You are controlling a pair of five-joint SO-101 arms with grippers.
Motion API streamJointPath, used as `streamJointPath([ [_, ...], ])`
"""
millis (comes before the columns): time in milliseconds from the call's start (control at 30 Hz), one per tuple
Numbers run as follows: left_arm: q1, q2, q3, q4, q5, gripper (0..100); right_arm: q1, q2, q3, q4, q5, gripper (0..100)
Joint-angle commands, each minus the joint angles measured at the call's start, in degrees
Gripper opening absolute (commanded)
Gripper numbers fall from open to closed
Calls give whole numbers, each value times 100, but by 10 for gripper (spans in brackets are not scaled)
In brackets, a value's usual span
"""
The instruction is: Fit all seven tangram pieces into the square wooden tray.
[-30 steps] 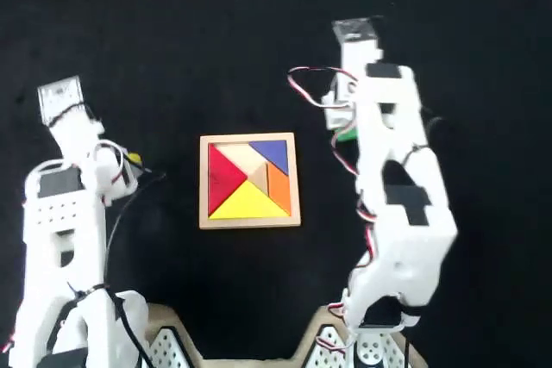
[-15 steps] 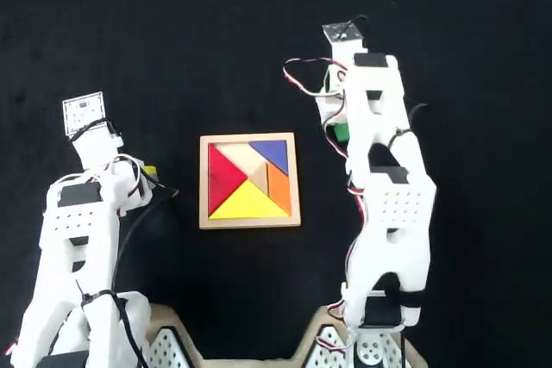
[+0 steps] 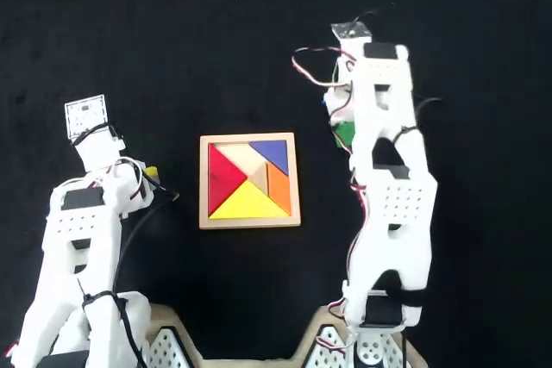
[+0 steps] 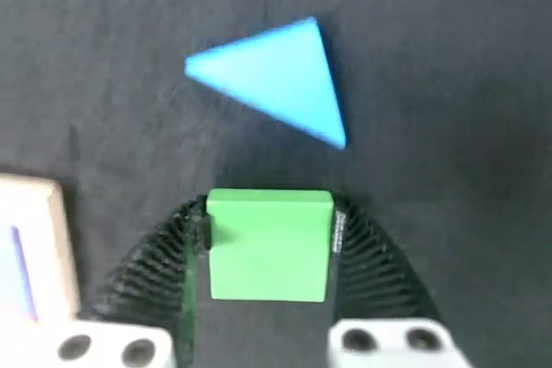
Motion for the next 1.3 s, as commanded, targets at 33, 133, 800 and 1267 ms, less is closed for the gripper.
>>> streamJointPath([
  [33,84,-158,4,-211,0,234,-325,-1358,-409,686,220,70],
  [133,75,-158,4,-211,0,234,-949,-1833,-400,1037,554,70],
  [800,40,-211,268,-536,0,234,-2963,-1622,1719,-334,1108,71],
  [1267,48,-211,259,-554,0,234,-3086,-2229,2967,-2040,1152,74],
])
